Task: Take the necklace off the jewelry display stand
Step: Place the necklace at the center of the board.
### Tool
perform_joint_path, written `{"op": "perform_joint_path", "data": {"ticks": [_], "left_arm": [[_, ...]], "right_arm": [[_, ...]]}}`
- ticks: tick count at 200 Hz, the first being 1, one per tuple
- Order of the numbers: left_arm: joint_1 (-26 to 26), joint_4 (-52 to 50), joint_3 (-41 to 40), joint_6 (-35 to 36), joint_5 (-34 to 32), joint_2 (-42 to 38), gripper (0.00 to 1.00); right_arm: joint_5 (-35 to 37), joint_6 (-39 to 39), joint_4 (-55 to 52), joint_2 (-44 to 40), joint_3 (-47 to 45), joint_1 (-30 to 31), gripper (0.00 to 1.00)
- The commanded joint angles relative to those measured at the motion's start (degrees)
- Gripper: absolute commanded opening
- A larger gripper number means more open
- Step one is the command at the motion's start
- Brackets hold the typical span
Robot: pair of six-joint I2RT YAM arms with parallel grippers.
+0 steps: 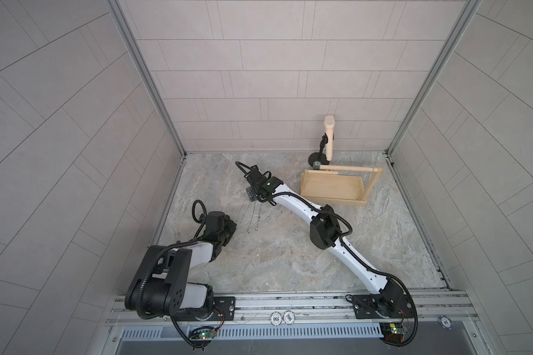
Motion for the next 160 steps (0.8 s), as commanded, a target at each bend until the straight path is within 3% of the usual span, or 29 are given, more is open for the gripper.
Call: {"op": "perform_joint_path", "data": {"ticks": [1, 61, 160], "left_arm": [[0.6, -6.8, -1.8, 0.6, -1.2, -0.4, 0.13], [1.0, -10.2, -0.3, 2.4, -0.7, -3.0, 0.20], [1.0, -14.1, 5.5, 6.2, 1.9, -8.3, 0.41]], "right_arm": [[1.0, 1.6, -3.8, 2.3, 0.4, -0.7, 1.00], [0.7, 3.1, -3.6, 2.3, 1.9, -1.0, 1.00], [-1.8, 3.1, 1.2, 2.1, 3.0, -2.6, 1.00]]}}
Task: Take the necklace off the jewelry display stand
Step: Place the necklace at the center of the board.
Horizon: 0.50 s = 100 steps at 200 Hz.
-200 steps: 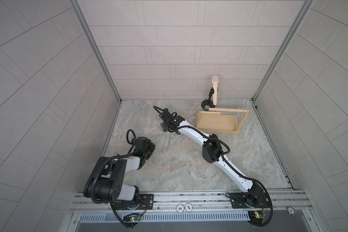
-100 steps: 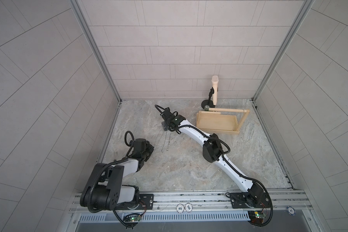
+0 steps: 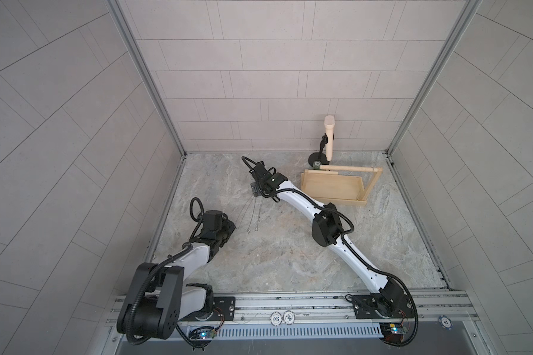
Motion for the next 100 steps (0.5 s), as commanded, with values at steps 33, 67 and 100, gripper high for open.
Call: {"op": "perform_joint_path", "data": {"ticks": [33, 67, 100], "left_arm": [[0.2, 0.9, 5.2, 2.7, 4.2, 3.2, 0.49], [0.2, 5.1, 6.4, 2.1, 7.1, 6.4, 0.60], [-0.1, 5.1, 8.1, 2.9, 8.6, 6.5, 0.67]], "right_arm": [[-2.5, 0.6, 3.1, 1.8, 1.7, -0.2, 1.00], [-4.2, -0.6, 2.8, -0.2, 2.0, -0.4, 1.00], [-6.7, -2.9, 1.5, -5.0, 2.0, -0.8, 1.00]]}}
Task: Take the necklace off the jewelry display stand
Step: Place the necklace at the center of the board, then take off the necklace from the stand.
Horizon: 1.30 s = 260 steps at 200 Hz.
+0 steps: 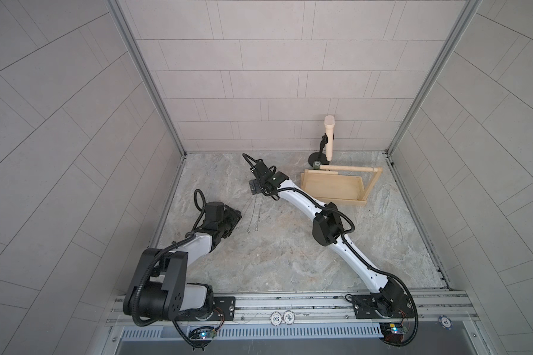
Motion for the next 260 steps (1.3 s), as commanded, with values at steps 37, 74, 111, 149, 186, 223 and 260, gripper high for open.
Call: {"op": "perform_joint_path", "data": {"ticks": [37, 74, 111, 149, 186, 223, 260], "left_arm": [[-0.7, -2.2, 4.7, 4.1, 1.6, -5.5, 0.74], [-1.5, -7.0, 8.2, 7.0, 0.7, -11.9, 0.97], [-4.4, -15.3, 15.5, 11.9, -4.5, -17.8, 1.00], [-8.9, -16.3, 22.5, 16.6, -9.3, -15.6, 1.00], [-15.6, -13.8, 27.6, 19.9, -13.7, -11.8, 1.00], [-24.1, -12.6, 32.4, 24.4, -18.6, -7.8, 1.00], [-33.4, -8.7, 39.0, 31.0, -24.1, -0.2, 1.00]], "right_arm": [[-3.3, -3.8, -4.6, -11.7, 0.4, -1.6, 1.00], [-4.0, -6.4, -5.2, -21.2, -5.5, -3.2, 1.00], [-0.6, -7.0, -9.6, -29.8, -10.0, -3.8, 1.00], [2.7, -6.3, -13.6, -39.1, -17.9, -5.0, 1.00], [-0.3, -5.0, -5.8, -51.1, -34.3, -7.7, 1.00], [-1.2, -5.0, -2.0, -61.6, -47.3, -10.4, 1.00], [-3.2, -1.9, 3.7, -76.4, -66.1, -18.5, 1.00]]}}
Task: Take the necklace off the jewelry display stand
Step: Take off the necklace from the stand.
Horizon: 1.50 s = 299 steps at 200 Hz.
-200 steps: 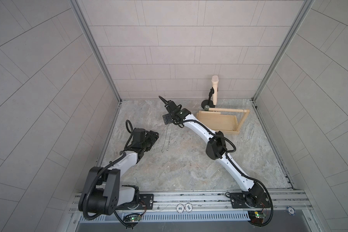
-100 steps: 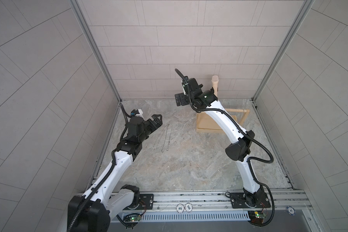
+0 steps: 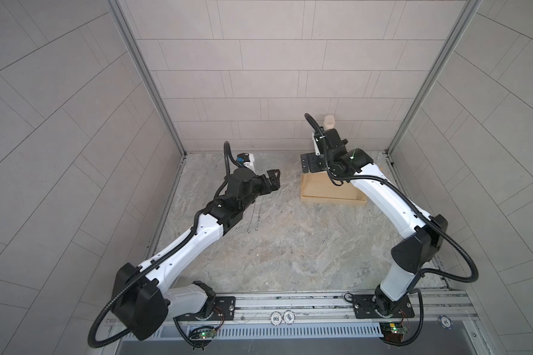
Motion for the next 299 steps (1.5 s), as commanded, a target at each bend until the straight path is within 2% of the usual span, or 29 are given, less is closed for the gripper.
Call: {"op": "perform_joint_path", "data": {"ticks": [1, 45, 72, 100, 138, 176, 227, 247, 299], "left_arm": [[-5.3, 4.6, 4.5, 7.0, -6.4, 4.2, 1.00], [-12.7, 6.8, 15.7, 16.1, -8.9, 15.7, 1.00], [-14.8, 4.9, 22.5, 20.7, -9.2, 22.2, 1.00], [-16.1, 3.6, 27.0, 24.9, -9.7, 26.8, 1.00], [-16.0, 11.9, 21.2, 25.4, -7.4, 25.5, 1.00], [-14.9, 10.3, 22.0, 20.7, -5.5, 26.7, 1.00], [-14.3, 10.6, 21.3, 16.4, -3.9, 27.4, 1.00], [-13.6, 10.3, 21.2, 14.5, -2.7, 27.7, 1.00], [-11.9, 10.2, 20.1, 12.5, -2.0, 27.5, 1.00]], "right_arm": [[-1.5, 2.9, 4.8, -9.3, -8.8, -5.3, 1.00], [-4.2, 5.4, 11.3, -25.8, -27.3, -16.3, 0.98], [-7.9, 6.2, 11.3, -27.1, -31.5, -22.0, 0.95], [-12.2, 6.5, 14.7, -26.8, -34.9, -25.0, 0.90], [-16.4, 6.8, 20.1, -26.7, -40.2, -26.4, 0.82], [-21.6, 7.2, 29.0, -25.3, -45.0, -30.1, 0.80], [-26.5, 6.3, 34.2, -21.2, -45.3, -31.9, 0.77], [-27.2, 6.3, 36.2, -19.5, -44.9, -31.9, 0.75], [-23.4, 4.2, 35.5, -18.2, -43.2, -32.5, 0.70]]}}
